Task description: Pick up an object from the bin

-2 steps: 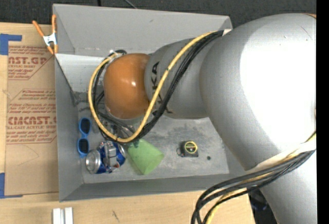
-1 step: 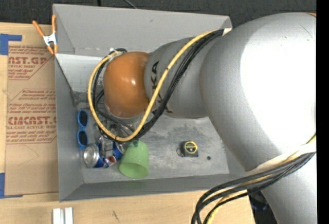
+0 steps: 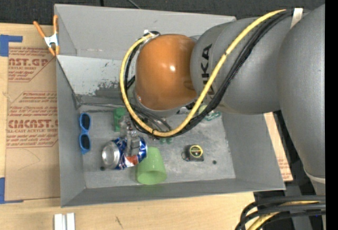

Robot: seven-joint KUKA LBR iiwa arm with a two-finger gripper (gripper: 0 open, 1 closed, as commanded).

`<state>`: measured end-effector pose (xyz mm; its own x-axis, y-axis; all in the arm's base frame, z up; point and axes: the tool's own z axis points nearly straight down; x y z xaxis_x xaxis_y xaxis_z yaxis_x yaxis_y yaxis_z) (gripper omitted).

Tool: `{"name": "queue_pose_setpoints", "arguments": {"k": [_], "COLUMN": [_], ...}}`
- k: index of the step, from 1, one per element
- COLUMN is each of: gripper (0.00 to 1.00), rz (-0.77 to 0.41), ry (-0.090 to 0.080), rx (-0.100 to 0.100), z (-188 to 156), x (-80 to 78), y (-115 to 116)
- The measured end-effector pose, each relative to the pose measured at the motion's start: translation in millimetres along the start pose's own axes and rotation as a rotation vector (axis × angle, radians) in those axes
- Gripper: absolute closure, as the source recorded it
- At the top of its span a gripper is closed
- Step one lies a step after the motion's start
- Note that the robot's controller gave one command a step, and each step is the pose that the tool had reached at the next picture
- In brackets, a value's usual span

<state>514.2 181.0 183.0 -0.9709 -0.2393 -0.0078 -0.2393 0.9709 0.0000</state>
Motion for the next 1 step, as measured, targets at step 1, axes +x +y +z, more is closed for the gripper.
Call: {"name": "queue_pose_setpoints", "arguments": {"k": [1], "gripper": [1.00], "rz": [-0.186], "ry": [-0.001], "rx": [0.001], "z": [-88.2], "x": [7.0], "y": [-32.8]}}
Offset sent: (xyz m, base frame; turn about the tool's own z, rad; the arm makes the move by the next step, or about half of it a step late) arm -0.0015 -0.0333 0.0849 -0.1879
